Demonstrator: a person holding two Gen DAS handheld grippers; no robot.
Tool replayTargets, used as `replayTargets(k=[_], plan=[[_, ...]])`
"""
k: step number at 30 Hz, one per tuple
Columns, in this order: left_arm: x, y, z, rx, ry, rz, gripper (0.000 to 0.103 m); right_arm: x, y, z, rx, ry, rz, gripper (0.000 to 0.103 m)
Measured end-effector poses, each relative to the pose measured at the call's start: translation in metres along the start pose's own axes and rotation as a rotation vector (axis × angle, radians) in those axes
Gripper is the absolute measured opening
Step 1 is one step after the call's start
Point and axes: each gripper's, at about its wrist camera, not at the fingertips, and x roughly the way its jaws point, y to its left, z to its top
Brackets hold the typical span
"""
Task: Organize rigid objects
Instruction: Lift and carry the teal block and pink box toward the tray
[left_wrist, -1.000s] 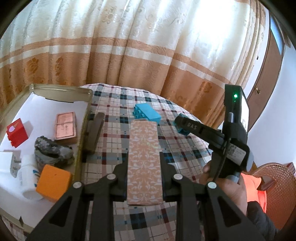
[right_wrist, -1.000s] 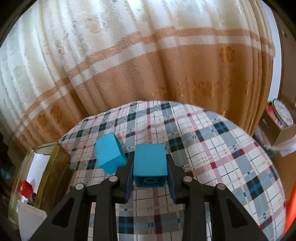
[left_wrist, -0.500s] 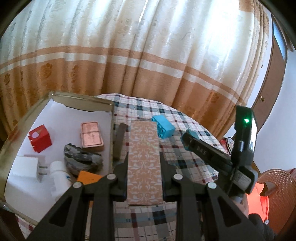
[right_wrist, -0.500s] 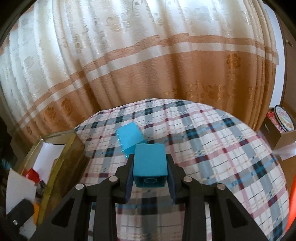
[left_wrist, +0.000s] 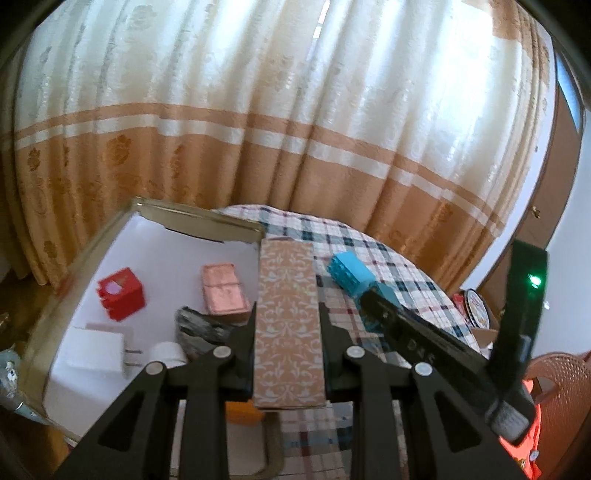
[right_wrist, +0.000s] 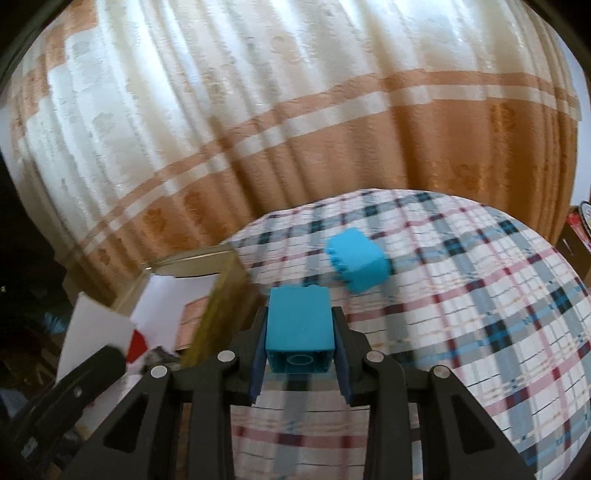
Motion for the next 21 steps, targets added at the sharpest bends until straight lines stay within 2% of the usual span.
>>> replayTargets(k=[5,10,21], plan=[[-0.006,0.014,0.013,0.000,-0.033,0.059,0.024,-0.003,0.030,0.004,-0.053,-0.007,0.057,0.034],[-0.003,0.035,0.025,-0.014,-0.028,0.132,0.024,-0.003,0.057,0.012,-0.097,-0.024,0.099,0.034],[0.011,0.066,0.051,-0.023,-0.012,0.230,0.024,0.012,0.111,0.039,-0.188,-0.056,0.133,0.034]])
